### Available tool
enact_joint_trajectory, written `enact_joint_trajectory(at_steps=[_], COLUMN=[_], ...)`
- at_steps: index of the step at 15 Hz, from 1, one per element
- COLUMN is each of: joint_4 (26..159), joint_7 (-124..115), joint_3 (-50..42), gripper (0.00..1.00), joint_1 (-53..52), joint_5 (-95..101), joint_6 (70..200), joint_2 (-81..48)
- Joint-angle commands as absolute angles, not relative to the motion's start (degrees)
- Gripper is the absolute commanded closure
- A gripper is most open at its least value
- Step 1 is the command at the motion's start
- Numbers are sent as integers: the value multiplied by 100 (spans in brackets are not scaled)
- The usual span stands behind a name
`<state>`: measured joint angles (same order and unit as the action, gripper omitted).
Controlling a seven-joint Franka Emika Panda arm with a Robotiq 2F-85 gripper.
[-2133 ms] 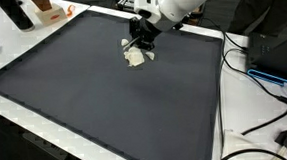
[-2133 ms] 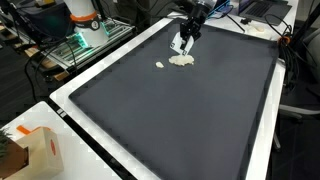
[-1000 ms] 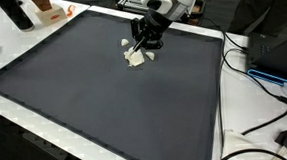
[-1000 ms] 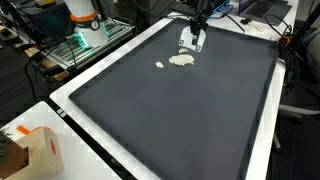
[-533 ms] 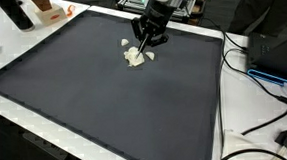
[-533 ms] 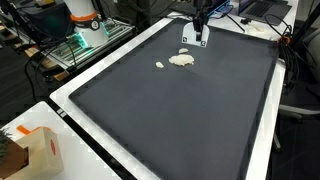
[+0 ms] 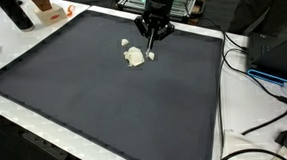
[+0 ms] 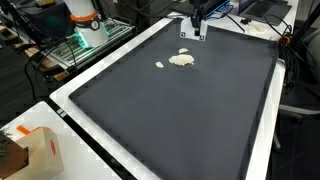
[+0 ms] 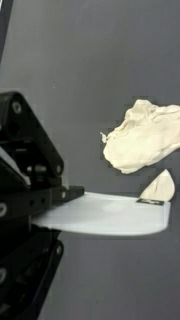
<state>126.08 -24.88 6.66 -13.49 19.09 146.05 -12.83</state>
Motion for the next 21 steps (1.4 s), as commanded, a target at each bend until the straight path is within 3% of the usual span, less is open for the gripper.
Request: enact_joint_trajectory(at_steps=[1,10,21], joint_4=[13061,13254,13435], joint_7=[-1331,1525,2705], joint_3=[884,1305,1220], gripper=[99,99,99], joint_1=[-1087,-523,-123], joint_5=[814,-1993,-3375], joint_6=[14984,14960,14573], joint_2=[-955,-862,-911])
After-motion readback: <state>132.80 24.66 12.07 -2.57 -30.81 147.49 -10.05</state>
